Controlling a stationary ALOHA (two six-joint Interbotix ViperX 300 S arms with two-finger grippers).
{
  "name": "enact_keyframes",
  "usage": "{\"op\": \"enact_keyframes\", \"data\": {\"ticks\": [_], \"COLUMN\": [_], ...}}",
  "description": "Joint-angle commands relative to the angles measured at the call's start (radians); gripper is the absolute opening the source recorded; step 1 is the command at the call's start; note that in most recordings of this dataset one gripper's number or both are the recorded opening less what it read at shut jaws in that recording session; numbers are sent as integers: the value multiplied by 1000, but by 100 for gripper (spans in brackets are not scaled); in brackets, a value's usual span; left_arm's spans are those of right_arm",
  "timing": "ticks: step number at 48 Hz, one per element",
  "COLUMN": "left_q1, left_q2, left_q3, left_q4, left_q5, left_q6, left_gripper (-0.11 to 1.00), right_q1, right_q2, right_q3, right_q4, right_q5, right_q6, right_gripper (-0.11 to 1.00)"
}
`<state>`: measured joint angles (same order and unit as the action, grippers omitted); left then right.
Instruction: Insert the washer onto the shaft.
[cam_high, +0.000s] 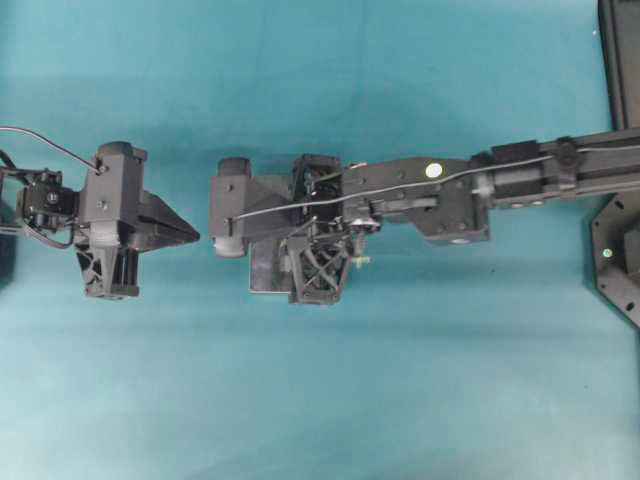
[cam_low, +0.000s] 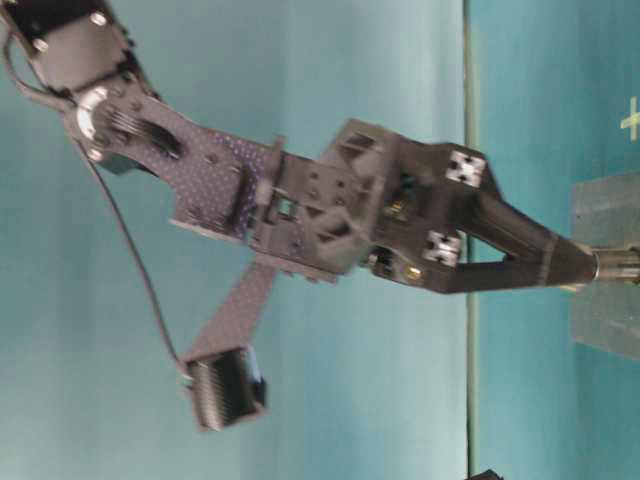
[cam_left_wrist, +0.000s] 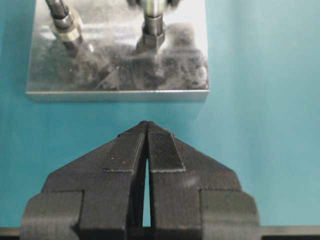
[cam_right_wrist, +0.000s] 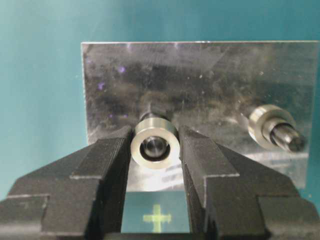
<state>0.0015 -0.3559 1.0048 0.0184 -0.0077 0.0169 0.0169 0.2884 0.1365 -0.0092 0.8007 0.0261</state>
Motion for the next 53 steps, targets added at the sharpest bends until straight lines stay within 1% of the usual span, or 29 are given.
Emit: {"op": "enact_keyframes", "data": {"ticks": [1,22,23,24,30,31,32,33,37,42,46,53], "left_q1": [-3,-3,-2,-2,-2,-3,-3,-3,-3,-3,-3,-3], "left_q2": [-5,-5,-5,-5,-5,-3,-3,-3,-3,-3,-3,-3], "left_q3": [-12,-12,-14,-14,-12,-12,-14,-14,-14,-15,-15,-17], "left_q4": [2,3,3,3,3,3,3,3,3,3,3,3], "left_q5": [-9,-9,-9,-9,-9,-9,-9,-9,-9,-9,-9,-9], "left_q6": [-2,-2,0,-2,0,0,0,0,0,0,0,0], "left_gripper": [0,0,0,0,0,0,0,0,0,0,0,0], "right_q1": [3,-25,-26,-26,-20,-18,-15,-12,2,9,5,-26], "right_q2": [-14,11,11,9,14,14,14,14,14,14,18,28], "right_q3": [-21,-34,-35,-35,-32,-32,-32,-32,-31,-34,-34,-34], "right_q4": [-2,3,5,6,34,40,48,55,80,83,83,80], "right_q5": [-3,6,8,8,20,21,21,23,18,12,-3,-18], "right_q6": [-11,-6,-6,-6,-8,-8,-8,-8,-8,-9,-11,-11], "right_gripper": [34,35,37,42,79,83,85,84,74,67,67,67]}}
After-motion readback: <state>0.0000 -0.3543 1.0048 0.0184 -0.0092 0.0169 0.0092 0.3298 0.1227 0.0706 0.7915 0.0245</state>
